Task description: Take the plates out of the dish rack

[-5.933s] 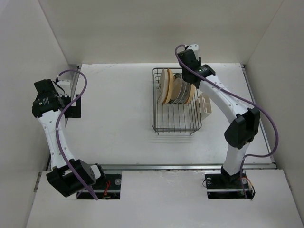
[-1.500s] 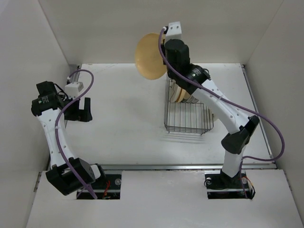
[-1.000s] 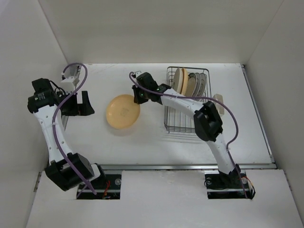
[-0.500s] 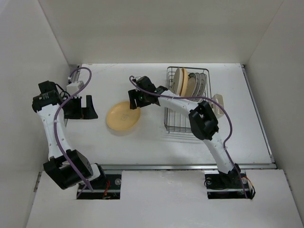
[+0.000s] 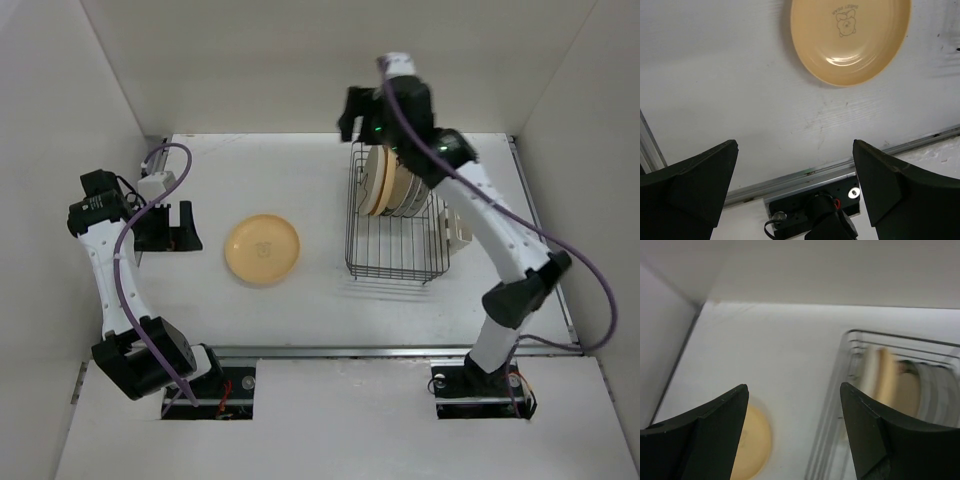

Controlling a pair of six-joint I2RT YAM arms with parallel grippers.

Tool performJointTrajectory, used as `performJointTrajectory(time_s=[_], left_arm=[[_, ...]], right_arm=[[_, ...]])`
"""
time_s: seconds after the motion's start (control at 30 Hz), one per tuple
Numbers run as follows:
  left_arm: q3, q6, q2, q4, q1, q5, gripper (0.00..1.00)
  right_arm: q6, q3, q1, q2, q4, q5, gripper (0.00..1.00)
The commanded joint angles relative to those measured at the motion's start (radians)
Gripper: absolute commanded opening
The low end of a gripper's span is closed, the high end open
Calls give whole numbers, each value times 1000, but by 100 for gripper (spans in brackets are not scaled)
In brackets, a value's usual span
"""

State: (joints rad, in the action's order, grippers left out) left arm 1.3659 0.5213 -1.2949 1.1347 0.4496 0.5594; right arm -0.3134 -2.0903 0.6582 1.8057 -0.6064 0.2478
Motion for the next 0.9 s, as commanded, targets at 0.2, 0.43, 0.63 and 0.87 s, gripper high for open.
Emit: performJointTrajectory(time_s=[0.2, 0.43, 0.63, 0.87], left_arm=[[6, -32, 11, -30, 0, -44, 99], [6, -23, 11, -30, 0, -75, 99], [-4, -23, 20, -21, 0, -84, 99], [-4, -23, 20, -12, 0, -102, 99]], right_arm=[[-101, 321, -351, -120, -187, 80, 60], [-130, 408, -410, -111, -158, 117, 44], [-130, 444, -419, -79, -138, 126, 43], [-110, 455, -437, 0, -69, 91, 28]])
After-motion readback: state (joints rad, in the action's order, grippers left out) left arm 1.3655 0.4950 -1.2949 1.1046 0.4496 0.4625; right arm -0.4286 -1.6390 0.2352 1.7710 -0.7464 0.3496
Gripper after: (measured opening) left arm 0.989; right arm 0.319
